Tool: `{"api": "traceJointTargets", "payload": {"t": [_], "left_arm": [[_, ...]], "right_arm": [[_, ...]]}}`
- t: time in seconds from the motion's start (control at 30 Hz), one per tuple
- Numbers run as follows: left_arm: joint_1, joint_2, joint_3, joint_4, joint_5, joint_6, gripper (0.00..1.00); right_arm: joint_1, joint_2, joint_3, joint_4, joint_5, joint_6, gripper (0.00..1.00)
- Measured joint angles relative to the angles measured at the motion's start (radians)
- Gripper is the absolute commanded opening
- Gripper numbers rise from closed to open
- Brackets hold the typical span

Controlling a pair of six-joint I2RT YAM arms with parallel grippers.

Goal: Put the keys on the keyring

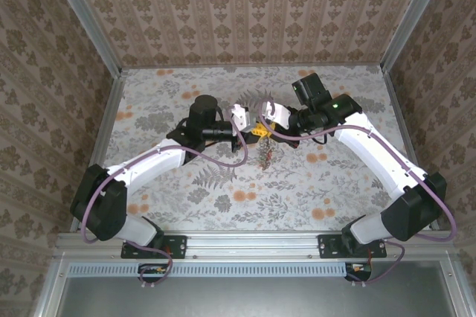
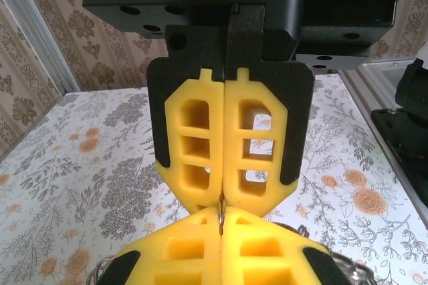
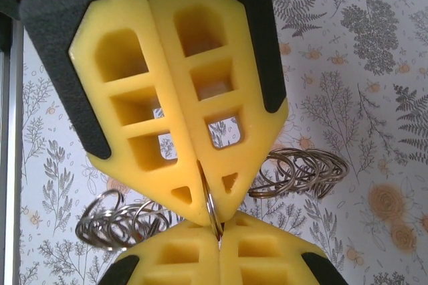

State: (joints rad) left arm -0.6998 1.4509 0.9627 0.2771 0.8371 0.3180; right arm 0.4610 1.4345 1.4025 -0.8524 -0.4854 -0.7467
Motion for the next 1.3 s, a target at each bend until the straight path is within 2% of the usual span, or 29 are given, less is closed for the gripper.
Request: {"api": "traceJointTargets", "payload": {"t": [0.17, 0.33, 0.53, 0.9, 0.97, 1.0, 1.07, 1.1, 1.2, 1.3], "left_arm": [[0.001, 0.001, -0.024, 0.089, 0.013, -0.071, 0.0], [0.005, 0.027, -0.08, 0.291, 0.023, -0.212, 0.0], [0.018, 0.082, -0.134, 0.491, 0.003, -0.358, 0.0], [0.021, 0.088, -0.158, 0.633, -0.049, -0.435, 0.0], [0.021, 0.089, -0.165, 0.652, -0.053, -0.444, 0.0], [0.021, 0.09, -0.165, 0.659, -0.057, -0.447, 0.0], [0.021, 0.092, -0.166, 0.674, -0.066, -0.454, 0.0], [0.021, 0.093, -0.166, 0.682, -0.069, -0.457, 0.0], [0.021, 0.097, -0.167, 0.702, -0.077, -0.464, 0.0], [0.022, 0.103, -0.169, 0.713, -0.082, -0.473, 0.0]], "right_arm": [[-0.014, -0.079, -0.1, 0.114, -0.011, 0.043, 0.08], [-0.055, -0.151, -0.247, 0.319, -0.095, 0.152, 0.11], [-0.075, -0.154, -0.349, 0.505, -0.136, 0.277, 0.16], [-0.087, -0.147, -0.414, 0.7, -0.151, 0.392, 0.24], [-0.089, -0.14, -0.416, 0.721, -0.151, 0.415, 0.25], [-0.09, -0.136, -0.417, 0.732, -0.152, 0.43, 0.22], [-0.09, -0.135, -0.426, 0.76, -0.159, 0.448, 0.1], [-0.09, -0.135, -0.431, 0.775, -0.167, 0.465, 0.1], [-0.092, -0.13, -0.434, 0.801, -0.179, 0.479, 0.09], [-0.095, -0.12, -0.434, 0.806, -0.188, 0.484, 0.17]]}}
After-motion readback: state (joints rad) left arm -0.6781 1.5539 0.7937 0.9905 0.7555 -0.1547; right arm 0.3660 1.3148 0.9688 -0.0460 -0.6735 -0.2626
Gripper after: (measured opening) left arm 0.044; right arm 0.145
